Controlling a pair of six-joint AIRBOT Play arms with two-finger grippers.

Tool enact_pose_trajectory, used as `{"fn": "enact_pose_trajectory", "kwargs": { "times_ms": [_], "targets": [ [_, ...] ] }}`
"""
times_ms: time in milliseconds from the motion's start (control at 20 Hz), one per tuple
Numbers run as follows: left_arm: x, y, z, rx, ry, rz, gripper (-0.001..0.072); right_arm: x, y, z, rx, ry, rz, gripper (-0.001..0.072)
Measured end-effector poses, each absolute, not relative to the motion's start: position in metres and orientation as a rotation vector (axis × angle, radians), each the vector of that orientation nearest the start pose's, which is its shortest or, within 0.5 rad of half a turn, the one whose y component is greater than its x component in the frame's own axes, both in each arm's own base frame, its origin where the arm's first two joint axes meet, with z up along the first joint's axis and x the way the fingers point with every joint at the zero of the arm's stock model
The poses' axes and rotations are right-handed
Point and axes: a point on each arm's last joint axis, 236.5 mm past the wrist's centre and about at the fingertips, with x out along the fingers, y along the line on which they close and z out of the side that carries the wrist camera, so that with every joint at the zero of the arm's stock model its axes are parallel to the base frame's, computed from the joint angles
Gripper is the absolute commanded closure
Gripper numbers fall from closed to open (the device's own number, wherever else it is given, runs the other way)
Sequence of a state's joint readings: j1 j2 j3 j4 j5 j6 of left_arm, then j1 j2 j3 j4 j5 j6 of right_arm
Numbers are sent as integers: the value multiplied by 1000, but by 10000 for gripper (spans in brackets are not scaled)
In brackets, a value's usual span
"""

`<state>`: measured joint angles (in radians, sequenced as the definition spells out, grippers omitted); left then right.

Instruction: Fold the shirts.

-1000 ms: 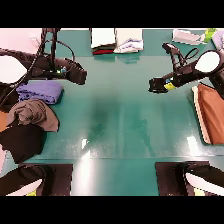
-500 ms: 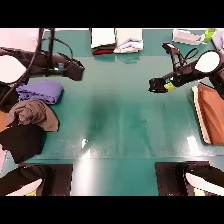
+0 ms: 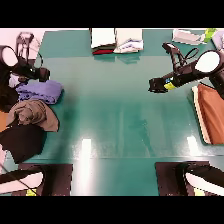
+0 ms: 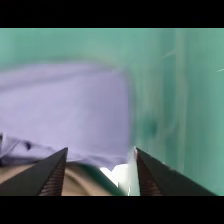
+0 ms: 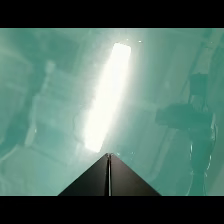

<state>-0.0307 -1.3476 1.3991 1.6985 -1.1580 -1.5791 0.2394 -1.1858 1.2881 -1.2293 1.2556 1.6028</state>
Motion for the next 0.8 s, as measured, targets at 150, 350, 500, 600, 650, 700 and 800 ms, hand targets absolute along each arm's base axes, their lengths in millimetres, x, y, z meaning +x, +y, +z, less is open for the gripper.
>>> {"fn": "enact_pose_trajectory", "kwargs": {
  "times_ms": [150, 350, 500, 600, 650, 700, 800],
  "targets": [
    [442, 35, 12, 108, 1252, 83, 200, 355, 164, 96, 171, 1182, 419, 694],
    [439, 44, -34, 98, 1360, 93, 210, 355, 164, 97, 171, 1181, 419, 694],
    [439, 46, -41, 95, 1375, 96, 675, 359, 165, 98, 175, 1165, 417, 694],
    [440, 47, -32, 96, 1355, 97, 682, 362, 165, 102, 179, 1143, 417, 694],
    [442, 47, -21, 95, 1325, 100, 682, 363, 166, 107, 184, 1125, 420, 694],
    [446, 47, -5, 95, 1282, 102, 682, 364, 166, 114, 186, 1099, 422, 694],
    [455, 48, 48, 94, 1151, 110, 682, 366, 166, 136, 192, 1027, 429, 694]
  ]
}}
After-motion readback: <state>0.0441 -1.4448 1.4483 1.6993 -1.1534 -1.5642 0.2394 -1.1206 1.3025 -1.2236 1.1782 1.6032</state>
